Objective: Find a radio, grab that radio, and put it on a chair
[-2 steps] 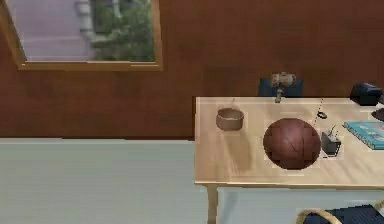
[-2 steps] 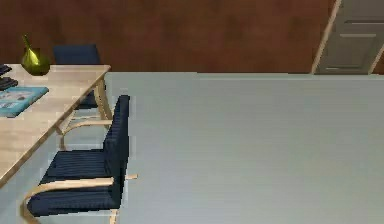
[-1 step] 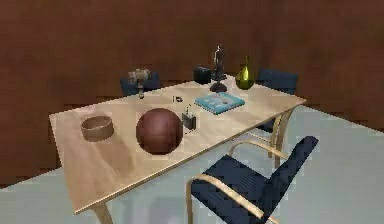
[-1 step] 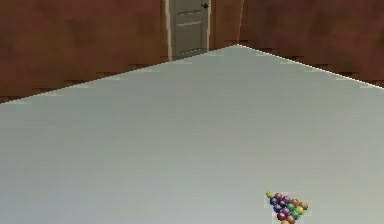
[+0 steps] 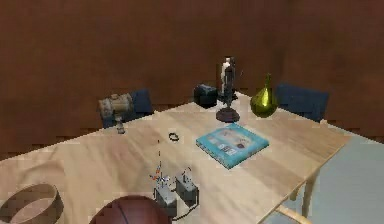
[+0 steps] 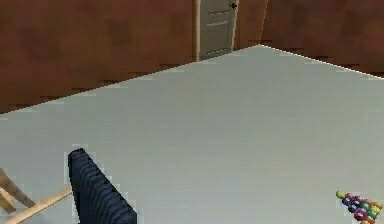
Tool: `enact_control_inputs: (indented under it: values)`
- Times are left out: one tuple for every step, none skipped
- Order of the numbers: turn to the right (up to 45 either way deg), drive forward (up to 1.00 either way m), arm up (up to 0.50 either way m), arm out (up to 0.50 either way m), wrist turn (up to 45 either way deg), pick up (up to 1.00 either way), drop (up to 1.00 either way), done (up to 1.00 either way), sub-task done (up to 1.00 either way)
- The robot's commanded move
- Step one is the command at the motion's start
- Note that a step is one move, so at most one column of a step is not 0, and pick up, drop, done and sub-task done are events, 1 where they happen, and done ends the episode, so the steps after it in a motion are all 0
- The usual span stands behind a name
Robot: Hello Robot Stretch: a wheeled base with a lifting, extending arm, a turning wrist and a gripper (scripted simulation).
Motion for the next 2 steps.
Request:
enact_control_inputs:
  values:
    - [-45.0, 0.0, 0.0, 0.0, 0.0, 0.0, 0.0, 0.0, 0.0]
    - [-42.0, 0.0, 0.0, 0.0, 0.0, 0.0, 0.0, 0.0, 0.0]
